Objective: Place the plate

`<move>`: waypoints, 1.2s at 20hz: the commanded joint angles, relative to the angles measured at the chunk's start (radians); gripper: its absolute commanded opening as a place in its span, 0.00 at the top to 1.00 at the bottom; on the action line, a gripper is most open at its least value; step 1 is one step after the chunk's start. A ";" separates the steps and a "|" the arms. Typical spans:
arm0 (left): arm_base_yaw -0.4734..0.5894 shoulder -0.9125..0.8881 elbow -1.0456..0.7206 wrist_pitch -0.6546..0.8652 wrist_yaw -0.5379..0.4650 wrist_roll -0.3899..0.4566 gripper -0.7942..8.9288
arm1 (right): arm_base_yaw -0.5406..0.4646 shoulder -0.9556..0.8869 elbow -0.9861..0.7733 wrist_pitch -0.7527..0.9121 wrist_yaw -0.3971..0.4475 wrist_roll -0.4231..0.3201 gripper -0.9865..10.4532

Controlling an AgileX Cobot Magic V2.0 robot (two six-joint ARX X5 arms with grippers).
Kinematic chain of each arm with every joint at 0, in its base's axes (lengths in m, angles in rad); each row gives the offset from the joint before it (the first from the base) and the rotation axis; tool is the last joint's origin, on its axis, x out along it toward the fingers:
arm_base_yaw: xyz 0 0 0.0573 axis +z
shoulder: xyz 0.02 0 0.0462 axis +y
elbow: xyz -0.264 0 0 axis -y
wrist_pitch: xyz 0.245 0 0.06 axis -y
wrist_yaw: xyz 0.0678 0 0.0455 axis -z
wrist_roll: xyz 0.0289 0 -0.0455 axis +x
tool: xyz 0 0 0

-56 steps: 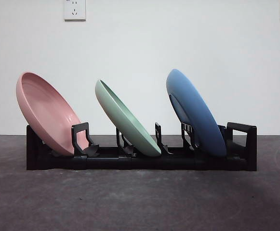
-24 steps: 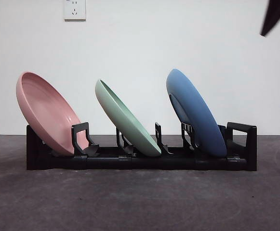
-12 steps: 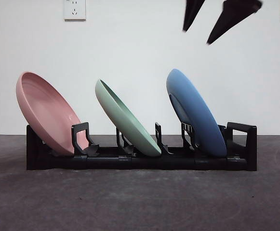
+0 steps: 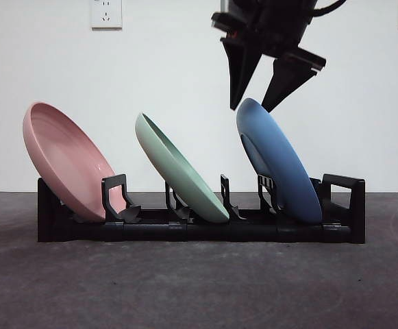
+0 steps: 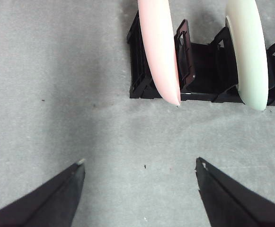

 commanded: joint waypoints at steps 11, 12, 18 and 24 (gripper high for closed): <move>-0.003 0.009 0.024 0.011 0.003 0.003 0.53 | 0.011 0.029 0.093 -0.071 -0.047 0.015 0.91; -0.003 0.009 0.024 0.011 0.003 0.003 0.53 | 0.011 0.029 0.127 -0.101 -0.062 0.014 0.91; -0.006 0.009 0.024 0.011 0.003 0.003 0.53 | 0.015 0.029 0.348 -0.292 -0.159 -0.050 0.91; -0.015 0.009 0.024 0.011 0.003 0.003 0.53 | 0.074 -0.060 0.288 -0.365 -0.127 -0.157 0.91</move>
